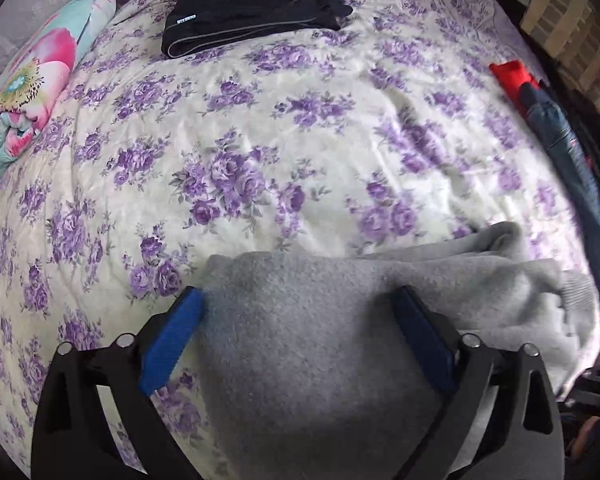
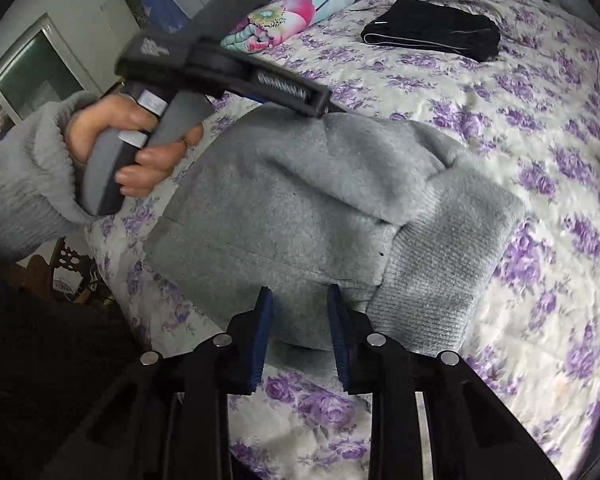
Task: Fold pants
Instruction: 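Press the folded grey bundle flat with both grippers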
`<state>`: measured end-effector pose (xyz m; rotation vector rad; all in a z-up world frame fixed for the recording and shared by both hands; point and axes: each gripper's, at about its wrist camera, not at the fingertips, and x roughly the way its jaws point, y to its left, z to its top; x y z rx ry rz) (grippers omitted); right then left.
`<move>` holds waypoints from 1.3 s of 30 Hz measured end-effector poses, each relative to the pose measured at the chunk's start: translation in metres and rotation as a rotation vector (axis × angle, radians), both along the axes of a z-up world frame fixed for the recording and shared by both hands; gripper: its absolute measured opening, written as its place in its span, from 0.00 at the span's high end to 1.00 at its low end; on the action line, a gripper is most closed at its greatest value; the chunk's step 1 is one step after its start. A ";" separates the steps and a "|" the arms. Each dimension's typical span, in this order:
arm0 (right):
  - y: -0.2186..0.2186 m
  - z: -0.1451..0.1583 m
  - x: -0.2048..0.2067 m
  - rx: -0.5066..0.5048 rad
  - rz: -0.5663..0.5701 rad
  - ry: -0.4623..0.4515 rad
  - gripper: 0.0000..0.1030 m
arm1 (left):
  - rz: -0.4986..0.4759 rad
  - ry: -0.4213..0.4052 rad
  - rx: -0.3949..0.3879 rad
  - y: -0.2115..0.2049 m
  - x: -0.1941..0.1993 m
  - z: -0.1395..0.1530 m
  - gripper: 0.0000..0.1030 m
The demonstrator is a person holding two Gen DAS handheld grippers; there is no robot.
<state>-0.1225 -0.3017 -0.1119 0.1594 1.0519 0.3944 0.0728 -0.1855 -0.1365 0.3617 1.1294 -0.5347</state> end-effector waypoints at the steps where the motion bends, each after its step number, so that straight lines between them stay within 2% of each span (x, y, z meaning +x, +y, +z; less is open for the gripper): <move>1: 0.000 0.000 0.001 0.003 -0.008 0.004 0.74 | 0.009 -0.002 -0.015 0.001 0.002 -0.004 0.04; 5: 0.004 0.000 -0.002 -0.013 0.004 -0.016 0.74 | 0.045 0.037 -0.044 0.008 0.011 -0.001 0.04; 8: 0.004 0.022 -0.008 -0.028 0.016 -0.037 0.69 | 0.085 0.049 -0.105 0.023 0.009 0.022 0.06; 11: -0.004 0.067 -0.016 0.002 0.007 -0.177 0.56 | 0.084 -0.005 -0.197 0.049 -0.012 0.057 0.05; 13: -0.013 0.087 -0.011 -0.007 -0.037 -0.245 0.43 | 0.057 -0.038 -0.232 0.062 -0.033 0.073 0.05; 15: -0.018 0.089 0.003 -0.046 -0.064 -0.249 0.43 | 0.027 -0.048 -0.258 0.071 -0.057 0.080 0.05; 17: -0.018 0.079 0.018 -0.105 -0.059 -0.236 0.43 | -0.005 -0.044 -0.252 0.071 -0.080 0.076 0.05; 19: -0.018 0.064 0.030 -0.120 -0.038 -0.191 0.43 | -0.015 -0.017 -0.221 0.068 -0.098 0.061 0.05; 22: -0.022 0.026 0.042 -0.150 -0.016 -0.093 0.42 | 0.054 0.070 -0.171 0.063 -0.110 0.020 0.04; 23: -0.023 0.012 0.042 -0.156 0.010 -0.064 0.42 | 0.094 0.079 -0.178 0.064 -0.112 0.006 0.04; 26: -0.023 -0.003 0.036 -0.176 0.082 -0.127 0.40 | 0.205 0.092 -0.262 0.073 -0.113 -0.010 0.04; 29: -0.025 -0.002 0.041 -0.147 0.091 -0.101 0.37 | 0.264 0.061 -0.251 0.071 -0.116 -0.008 0.04; 34: -0.022 0.004 0.036 -0.164 0.111 -0.135 0.33 | 0.298 0.020 -0.174 0.066 -0.122 0.012 0.04; 36: -0.024 0.011 0.034 -0.155 0.087 -0.136 0.32 | 0.295 -0.033 -0.128 0.065 -0.124 0.026 0.04; 39: -0.030 0.031 0.026 -0.166 0.000 -0.153 0.32 | 0.295 -0.100 -0.104 0.071 -0.124 0.048 0.05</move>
